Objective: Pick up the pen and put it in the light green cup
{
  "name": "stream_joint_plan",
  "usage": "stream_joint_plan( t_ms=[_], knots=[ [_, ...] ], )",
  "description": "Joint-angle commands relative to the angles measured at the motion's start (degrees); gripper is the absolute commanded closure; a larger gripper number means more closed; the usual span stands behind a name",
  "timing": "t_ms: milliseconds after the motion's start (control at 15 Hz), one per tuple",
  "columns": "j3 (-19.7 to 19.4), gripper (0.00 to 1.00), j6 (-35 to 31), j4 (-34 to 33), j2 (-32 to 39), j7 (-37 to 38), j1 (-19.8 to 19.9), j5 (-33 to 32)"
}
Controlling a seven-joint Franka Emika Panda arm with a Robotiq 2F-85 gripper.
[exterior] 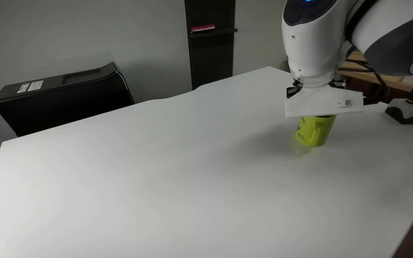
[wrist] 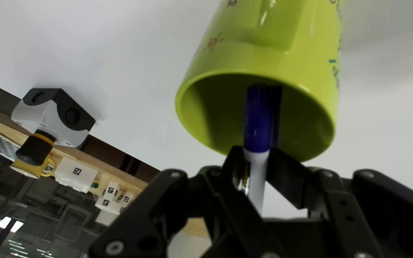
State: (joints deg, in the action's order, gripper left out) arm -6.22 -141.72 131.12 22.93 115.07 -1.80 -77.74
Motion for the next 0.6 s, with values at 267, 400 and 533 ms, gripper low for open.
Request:
stream_joint_plan(
  t_ms=[267, 400, 533],
  knots=[
    [2.17, 0.94, 3.98, -1.65, 2.38, 4.37, 0.44, -1.73],
    [2.39, 0.94, 5.06, -1.97, 2.71, 5.08, 0.29, -2.06],
    [2.68, 0.94, 6.03, -2.2, 3.02, 5.46, 0.24, -2.31]
  ],
)
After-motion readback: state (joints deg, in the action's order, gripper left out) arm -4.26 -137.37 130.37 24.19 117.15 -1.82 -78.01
